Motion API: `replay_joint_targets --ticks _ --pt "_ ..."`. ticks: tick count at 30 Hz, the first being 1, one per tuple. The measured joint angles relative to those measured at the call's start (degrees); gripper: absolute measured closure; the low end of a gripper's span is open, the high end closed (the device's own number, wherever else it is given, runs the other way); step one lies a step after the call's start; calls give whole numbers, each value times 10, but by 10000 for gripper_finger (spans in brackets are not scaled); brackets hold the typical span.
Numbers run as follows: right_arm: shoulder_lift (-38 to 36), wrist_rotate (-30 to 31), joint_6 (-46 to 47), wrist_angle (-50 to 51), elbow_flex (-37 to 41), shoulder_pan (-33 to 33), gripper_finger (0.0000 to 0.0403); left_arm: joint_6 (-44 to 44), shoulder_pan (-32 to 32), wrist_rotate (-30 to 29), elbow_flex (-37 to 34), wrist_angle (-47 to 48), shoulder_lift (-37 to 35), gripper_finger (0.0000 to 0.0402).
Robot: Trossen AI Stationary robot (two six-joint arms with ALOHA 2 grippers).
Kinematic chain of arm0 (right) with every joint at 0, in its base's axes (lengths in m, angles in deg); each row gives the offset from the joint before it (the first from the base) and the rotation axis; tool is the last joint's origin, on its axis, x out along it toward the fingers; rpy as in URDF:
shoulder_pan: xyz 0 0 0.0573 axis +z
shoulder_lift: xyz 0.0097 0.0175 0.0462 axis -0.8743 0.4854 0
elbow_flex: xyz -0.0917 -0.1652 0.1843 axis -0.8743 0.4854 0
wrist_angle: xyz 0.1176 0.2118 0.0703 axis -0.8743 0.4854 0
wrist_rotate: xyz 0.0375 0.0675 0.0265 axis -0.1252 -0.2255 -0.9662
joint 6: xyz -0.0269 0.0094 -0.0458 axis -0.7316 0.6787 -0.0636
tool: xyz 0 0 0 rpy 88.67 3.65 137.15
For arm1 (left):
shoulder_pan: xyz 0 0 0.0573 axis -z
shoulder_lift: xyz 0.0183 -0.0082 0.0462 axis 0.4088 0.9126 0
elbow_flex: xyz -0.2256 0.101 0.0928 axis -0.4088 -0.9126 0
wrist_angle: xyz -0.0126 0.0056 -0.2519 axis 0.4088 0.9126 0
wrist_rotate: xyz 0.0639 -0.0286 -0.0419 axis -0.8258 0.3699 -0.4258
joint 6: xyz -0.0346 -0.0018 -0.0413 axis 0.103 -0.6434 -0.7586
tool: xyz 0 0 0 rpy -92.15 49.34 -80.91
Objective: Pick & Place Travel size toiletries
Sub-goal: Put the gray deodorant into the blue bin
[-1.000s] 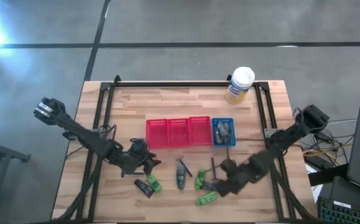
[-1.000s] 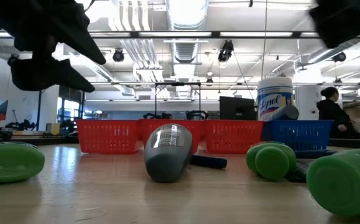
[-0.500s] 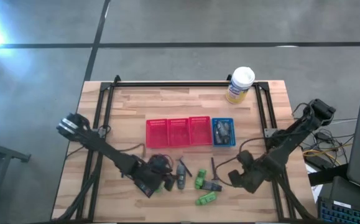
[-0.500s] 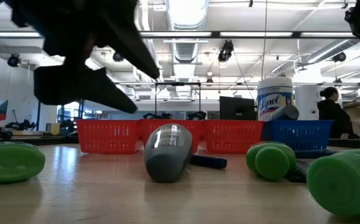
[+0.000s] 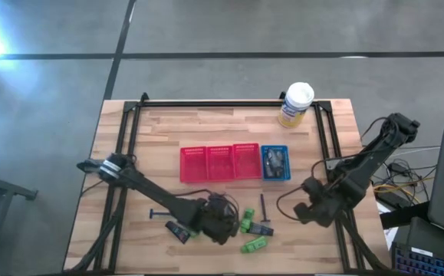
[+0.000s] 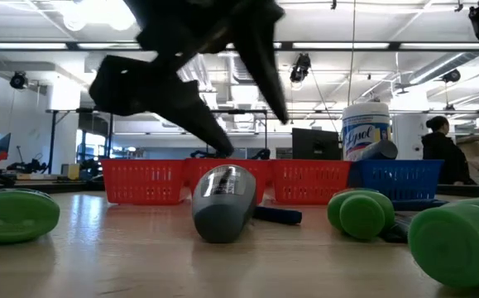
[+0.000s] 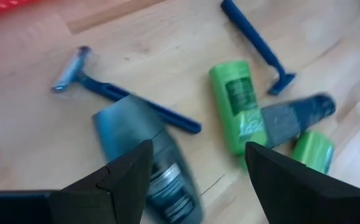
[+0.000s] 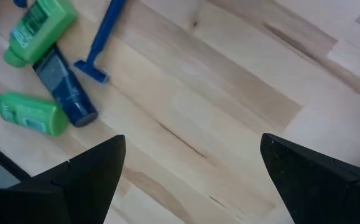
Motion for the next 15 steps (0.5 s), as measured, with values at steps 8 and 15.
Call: replay_joint_targets --ticks 8,15 --pt "-17 -2 -39 -1 23 18 35 -93 13 19 53 15 52 142" --pt "-16 -2 -77 -2 24 18 35 -99 24 -5 87 50 59 142"
